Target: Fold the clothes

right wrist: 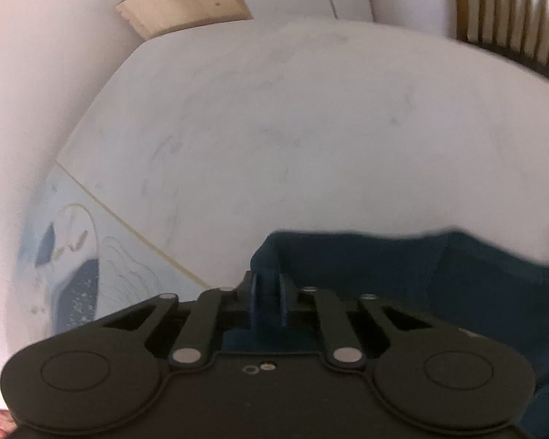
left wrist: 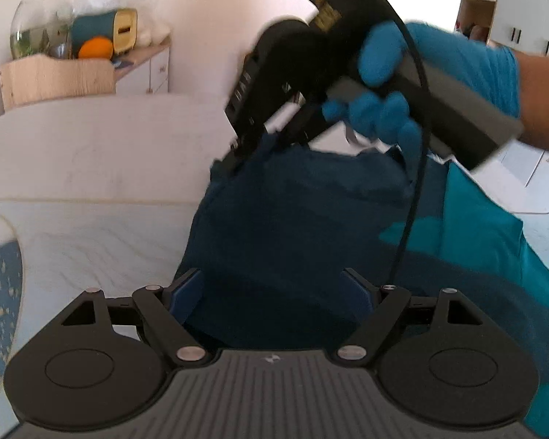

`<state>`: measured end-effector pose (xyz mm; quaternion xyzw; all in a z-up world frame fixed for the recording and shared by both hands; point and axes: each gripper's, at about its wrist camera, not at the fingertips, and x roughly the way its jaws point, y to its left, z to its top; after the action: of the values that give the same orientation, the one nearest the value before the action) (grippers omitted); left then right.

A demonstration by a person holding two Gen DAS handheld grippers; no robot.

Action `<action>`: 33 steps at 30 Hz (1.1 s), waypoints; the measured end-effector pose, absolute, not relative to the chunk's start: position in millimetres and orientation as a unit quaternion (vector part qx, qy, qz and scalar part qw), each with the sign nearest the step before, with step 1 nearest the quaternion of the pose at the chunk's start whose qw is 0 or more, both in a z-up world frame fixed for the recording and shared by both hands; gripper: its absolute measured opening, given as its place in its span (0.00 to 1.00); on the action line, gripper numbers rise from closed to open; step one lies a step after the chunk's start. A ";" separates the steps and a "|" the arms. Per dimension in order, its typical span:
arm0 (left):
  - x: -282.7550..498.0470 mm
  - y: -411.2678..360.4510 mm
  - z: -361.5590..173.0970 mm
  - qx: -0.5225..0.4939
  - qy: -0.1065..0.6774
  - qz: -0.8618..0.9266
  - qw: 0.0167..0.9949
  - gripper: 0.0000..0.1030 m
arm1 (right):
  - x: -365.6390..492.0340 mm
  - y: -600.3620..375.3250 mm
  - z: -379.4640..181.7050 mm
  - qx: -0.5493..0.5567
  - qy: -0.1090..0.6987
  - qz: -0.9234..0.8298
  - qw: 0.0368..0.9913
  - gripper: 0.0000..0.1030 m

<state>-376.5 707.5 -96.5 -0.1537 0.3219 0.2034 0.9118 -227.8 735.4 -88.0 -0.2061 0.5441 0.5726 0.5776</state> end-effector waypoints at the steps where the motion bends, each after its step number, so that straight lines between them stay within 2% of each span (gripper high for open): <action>1: -378.0 706.5 -97.0 -0.153 0.323 0.205 0.911 0.79 | -230.4 740.6 -87.0 -0.210 0.539 0.574 0.580 1.00; 7: -382.2 700.6 -92.2 -0.138 0.327 0.212 0.911 0.79 | -241.9 763.2 -92.3 -0.231 0.521 0.577 0.585 1.00; 11: -380.0 699.7 -84.8 -0.131 0.321 0.205 0.915 0.79 | -228.3 744.6 -72.9 -0.237 0.490 0.591 0.596 1.00; 19: -333.7 709.3 -69.9 -0.069 0.320 0.171 0.929 0.79 | -159.9 597.1 -27.8 -0.197 0.460 0.547 0.671 1.00; 25: -294.2 729.0 -82.8 -0.059 0.355 0.168 0.918 0.79 | -196.1 480.9 -47.8 -0.269 0.444 0.526 0.673 1.00; 33: -293.2 731.2 -97.9 -0.058 0.382 0.163 0.908 0.79 | -243.4 444.1 -87.4 -0.316 0.443 0.528 0.652 1.00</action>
<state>-293.2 731.2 -97.9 -0.0576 0.3820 0.1631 0.9078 -243.4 444.1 -87.4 -0.3160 0.4428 0.5284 0.6519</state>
